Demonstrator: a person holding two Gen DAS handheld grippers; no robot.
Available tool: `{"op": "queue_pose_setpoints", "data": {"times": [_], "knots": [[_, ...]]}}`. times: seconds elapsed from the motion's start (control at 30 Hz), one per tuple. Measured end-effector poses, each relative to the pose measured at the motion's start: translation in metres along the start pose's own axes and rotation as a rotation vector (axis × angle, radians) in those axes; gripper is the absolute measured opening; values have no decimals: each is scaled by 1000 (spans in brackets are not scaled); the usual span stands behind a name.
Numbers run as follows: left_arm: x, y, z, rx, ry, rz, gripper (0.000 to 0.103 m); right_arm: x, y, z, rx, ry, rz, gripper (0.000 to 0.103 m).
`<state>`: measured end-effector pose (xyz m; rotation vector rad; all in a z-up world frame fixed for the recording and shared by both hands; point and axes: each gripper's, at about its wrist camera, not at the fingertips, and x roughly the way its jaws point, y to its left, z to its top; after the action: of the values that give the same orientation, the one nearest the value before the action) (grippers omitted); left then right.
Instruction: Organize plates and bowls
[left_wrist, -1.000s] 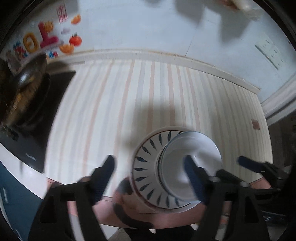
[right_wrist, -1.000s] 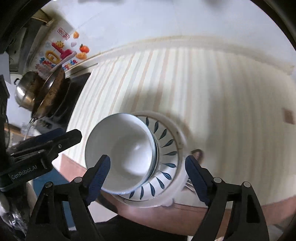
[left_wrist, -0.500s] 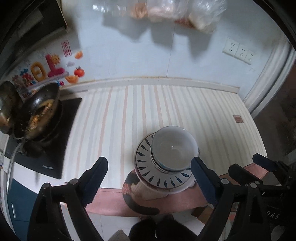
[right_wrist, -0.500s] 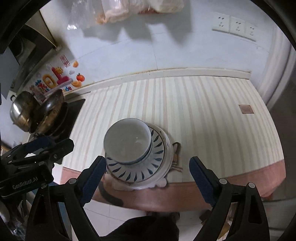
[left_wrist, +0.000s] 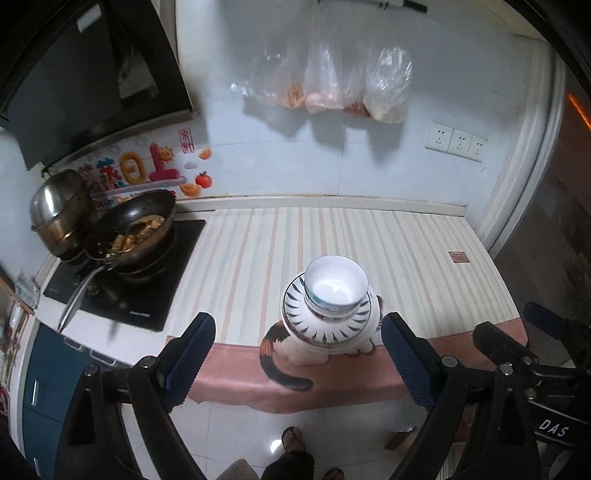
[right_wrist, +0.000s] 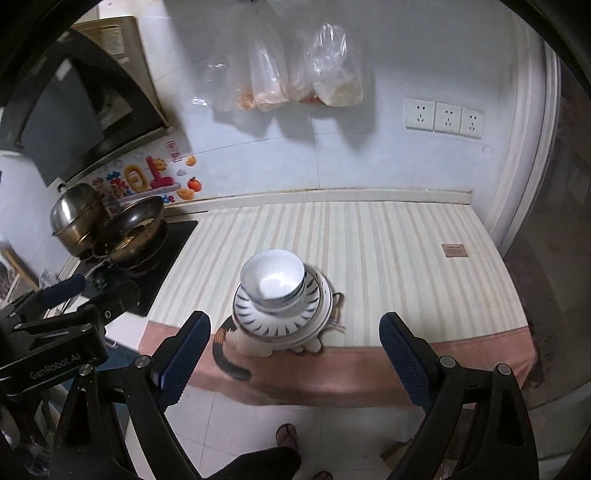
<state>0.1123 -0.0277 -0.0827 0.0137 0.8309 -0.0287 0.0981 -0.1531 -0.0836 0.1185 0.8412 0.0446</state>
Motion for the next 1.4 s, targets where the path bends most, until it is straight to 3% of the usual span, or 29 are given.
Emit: {"op": "queue_pose_setpoints", "data": {"times": [0.07, 0.17, 0.6, 0.83, 1.4], "knots": [[-20, -2, -10, 4, -17, 1, 92, -16, 1, -11, -4, -5, 8, 95], [-45, -4, -24, 3, -40, 14, 102, -44, 4, -30, -3, -17, 13, 96], [-101, 0, -79, -35, -74, 57, 102, -139, 4, -85, -26, -112, -48, 98], [-109, 1, -98, -54, -84, 82, 102, -149, 3, -98, -37, -103, -70, 98], [-111, 5, -99, -54, -94, 112, 102, -138, -1, -91, -56, -98, -109, 99]]}}
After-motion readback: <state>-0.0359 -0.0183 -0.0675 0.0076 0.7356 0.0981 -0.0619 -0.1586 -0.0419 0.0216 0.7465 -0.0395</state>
